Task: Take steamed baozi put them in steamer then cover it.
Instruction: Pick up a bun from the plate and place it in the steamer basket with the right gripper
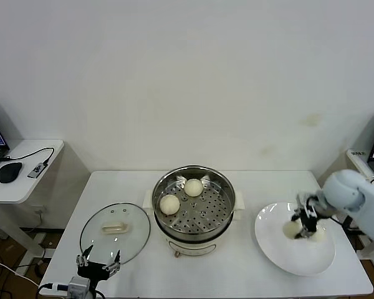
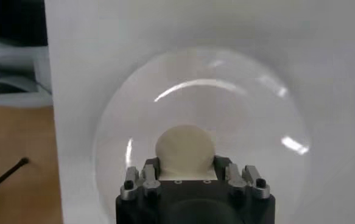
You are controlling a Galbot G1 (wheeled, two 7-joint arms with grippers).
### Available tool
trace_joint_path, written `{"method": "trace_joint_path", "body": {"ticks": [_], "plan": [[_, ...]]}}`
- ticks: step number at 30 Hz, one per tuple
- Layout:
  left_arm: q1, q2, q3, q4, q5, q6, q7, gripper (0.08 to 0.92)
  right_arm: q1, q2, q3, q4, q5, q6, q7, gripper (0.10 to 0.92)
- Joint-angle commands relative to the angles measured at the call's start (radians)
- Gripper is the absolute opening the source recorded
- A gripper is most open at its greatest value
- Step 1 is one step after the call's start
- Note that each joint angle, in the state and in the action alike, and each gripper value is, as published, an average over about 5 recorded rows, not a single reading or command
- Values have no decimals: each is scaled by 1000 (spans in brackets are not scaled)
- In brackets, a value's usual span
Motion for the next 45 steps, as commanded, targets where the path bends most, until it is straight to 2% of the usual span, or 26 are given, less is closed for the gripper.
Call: {"method": "trace_joint_path", "body": {"ticks": [1, 3, 7, 10, 19, 24, 27, 45], "plan": [[-9, 0, -14, 5, 37, -23, -16, 823, 578, 204, -324, -114, 247, 84, -102, 549], [-8, 0, -18, -1, 35, -23, -16, 823, 627, 281, -360, -183, 311, 245, -114, 547], [-8, -5, -28, -8, 31, -23, -16, 823, 685, 437, -441, -357, 468, 691, -117, 544], [-8, -9, -35, -9, 28, -23, -18, 823, 700, 526, -466, -399, 457, 811, -124, 544], [-7, -19, -43, -17, 21, -23, -20, 823, 661, 655, -464, -269, 218, 918, -135, 551], [-9, -21, -44, -18, 18, -22, -21, 823, 604, 697, -471, -185, -30, 1052, -102, 552], [-9, -21, -47, -20, 16, -22, -21, 823, 565, 714, -470, -154, -120, 1088, -98, 551], [-13, -23, -42, -12, 10, -20, -21, 823, 449, 733, -493, -55, -211, 1086, -80, 551]]}}
